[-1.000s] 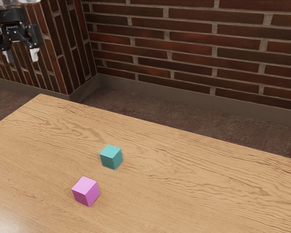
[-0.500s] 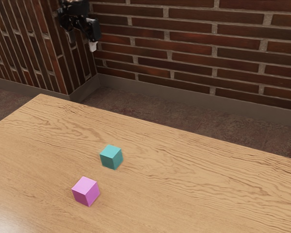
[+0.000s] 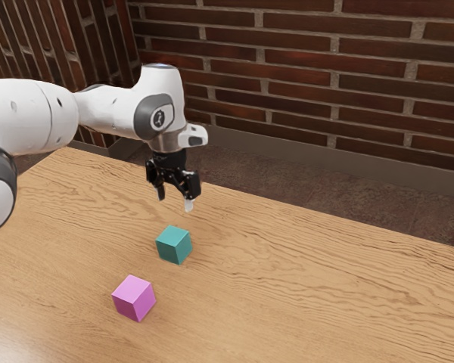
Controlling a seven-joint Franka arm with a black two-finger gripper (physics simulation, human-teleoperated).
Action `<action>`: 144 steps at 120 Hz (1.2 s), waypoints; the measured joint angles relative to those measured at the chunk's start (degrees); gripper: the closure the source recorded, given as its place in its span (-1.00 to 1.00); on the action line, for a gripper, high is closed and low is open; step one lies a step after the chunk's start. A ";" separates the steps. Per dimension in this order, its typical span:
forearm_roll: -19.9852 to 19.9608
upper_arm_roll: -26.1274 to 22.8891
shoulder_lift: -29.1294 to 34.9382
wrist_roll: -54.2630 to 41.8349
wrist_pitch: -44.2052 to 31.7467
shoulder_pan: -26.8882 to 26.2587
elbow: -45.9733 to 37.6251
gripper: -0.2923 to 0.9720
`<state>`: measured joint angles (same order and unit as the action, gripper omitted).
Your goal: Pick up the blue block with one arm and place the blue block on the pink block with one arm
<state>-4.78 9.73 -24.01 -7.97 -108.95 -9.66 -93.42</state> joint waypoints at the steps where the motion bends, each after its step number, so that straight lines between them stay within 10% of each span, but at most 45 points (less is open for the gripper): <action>1: -0.04 -0.06 0.25 0.08 -0.57 0.00 -0.77 -0.50; 30: 1.10 -0.67 5.91 2.69 -13.44 -0.29 -15.94 -0.50; 144: 3.29 -1.10 1.53 5.55 -27.30 -0.50 -19.04 -0.50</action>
<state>-1.49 8.64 -22.48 -2.42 -136.25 -10.15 -112.46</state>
